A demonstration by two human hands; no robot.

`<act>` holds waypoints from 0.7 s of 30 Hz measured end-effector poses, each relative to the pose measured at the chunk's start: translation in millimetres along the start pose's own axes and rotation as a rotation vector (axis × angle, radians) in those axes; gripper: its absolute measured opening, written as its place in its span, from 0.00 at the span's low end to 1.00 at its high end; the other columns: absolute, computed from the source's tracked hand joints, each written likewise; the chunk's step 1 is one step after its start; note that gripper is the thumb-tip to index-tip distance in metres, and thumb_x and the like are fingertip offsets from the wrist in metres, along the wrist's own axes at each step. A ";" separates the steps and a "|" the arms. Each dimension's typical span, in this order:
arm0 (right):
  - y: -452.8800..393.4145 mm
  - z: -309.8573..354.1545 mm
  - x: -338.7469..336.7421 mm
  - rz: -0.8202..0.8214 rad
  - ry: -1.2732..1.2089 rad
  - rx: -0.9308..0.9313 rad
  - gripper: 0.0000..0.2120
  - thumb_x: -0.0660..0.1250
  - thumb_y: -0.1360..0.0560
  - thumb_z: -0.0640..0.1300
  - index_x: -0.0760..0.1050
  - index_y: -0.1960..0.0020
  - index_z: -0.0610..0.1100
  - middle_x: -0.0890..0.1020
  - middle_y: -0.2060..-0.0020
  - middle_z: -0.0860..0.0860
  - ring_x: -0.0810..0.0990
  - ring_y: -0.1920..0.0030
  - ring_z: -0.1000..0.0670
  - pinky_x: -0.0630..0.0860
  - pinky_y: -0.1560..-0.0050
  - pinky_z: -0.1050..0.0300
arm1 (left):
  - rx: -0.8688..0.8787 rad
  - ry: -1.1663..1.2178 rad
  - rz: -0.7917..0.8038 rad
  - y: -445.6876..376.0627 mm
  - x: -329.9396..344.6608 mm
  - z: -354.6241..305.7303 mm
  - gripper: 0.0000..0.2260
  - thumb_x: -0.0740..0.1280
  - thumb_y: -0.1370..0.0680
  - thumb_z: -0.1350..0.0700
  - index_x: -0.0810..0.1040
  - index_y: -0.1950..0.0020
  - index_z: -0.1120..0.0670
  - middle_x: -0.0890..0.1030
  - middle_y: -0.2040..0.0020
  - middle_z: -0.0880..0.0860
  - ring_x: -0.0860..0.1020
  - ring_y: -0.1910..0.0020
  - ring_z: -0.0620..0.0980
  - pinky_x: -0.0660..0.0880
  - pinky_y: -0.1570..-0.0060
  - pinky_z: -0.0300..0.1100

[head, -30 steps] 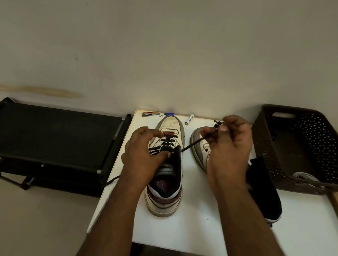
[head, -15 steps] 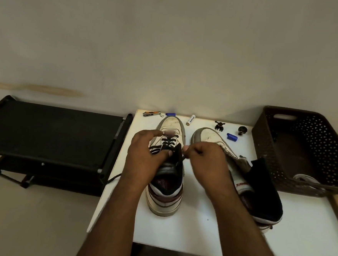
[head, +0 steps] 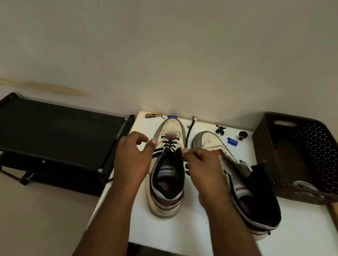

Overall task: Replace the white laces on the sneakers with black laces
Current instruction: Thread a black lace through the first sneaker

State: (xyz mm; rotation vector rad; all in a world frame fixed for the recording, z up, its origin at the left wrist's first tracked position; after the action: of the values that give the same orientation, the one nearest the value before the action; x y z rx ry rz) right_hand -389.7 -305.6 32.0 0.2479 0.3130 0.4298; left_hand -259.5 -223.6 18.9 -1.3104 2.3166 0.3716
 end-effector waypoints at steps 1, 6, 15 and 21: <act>1.5 1.0 2.7 0.006 0.056 -0.021 0.08 0.66 0.22 0.49 0.79 0.58 0.49 0.82 0.63 0.56 0.79 0.61 0.57 0.75 0.60 0.61 | -0.038 -0.056 0.021 -0.7 -1.1 3.1 0.10 0.67 0.23 0.44 0.77 0.50 0.51 0.76 0.46 0.50 0.75 0.46 0.49 0.69 0.52 0.43; 3.3 8.7 3.9 0.106 -0.017 -0.009 0.07 0.67 0.23 0.46 0.79 0.60 0.51 0.81 0.66 0.59 0.79 0.66 0.62 0.72 0.67 0.66 | -0.163 -0.203 0.258 -0.9 -1.9 10.3 0.17 0.63 0.24 0.37 0.75 0.48 0.50 0.78 0.52 0.49 0.77 0.52 0.49 0.75 0.52 0.46; -9.8 20.9 -20.3 0.089 -0.581 0.065 0.08 0.64 0.22 0.41 0.73 0.60 0.45 0.77 0.64 0.51 0.74 0.60 0.52 0.72 0.58 0.59 | -0.128 0.084 0.268 0.0 -8.0 4.0 0.15 0.71 0.24 0.57 0.73 0.39 0.50 0.81 0.60 0.62 0.82 0.60 0.54 0.69 0.67 0.35; 0.9 46.3 -65.5 -0.263 -0.733 -0.337 0.05 0.68 0.24 0.42 0.76 0.49 0.46 0.80 0.51 0.49 0.80 0.53 0.57 0.78 0.52 0.61 | -0.002 -0.075 0.146 -0.7 -6.6 6.2 0.07 0.74 0.27 0.53 0.76 0.56 0.49 0.80 0.56 0.52 0.78 0.55 0.49 0.72 0.58 0.40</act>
State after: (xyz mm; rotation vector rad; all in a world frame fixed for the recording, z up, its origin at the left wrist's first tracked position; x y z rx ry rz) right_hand -430.4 -341.6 90.9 0.0207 -0.4416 0.1060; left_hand -254.5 -216.4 16.9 -1.1124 2.3557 0.4623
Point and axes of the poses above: each hand's wrist, its own y-axis away from the middle knuckle, its own x-axis out of the palm, z = x × y, the point moved 1 cm from there along -y, towards the middle knuckle
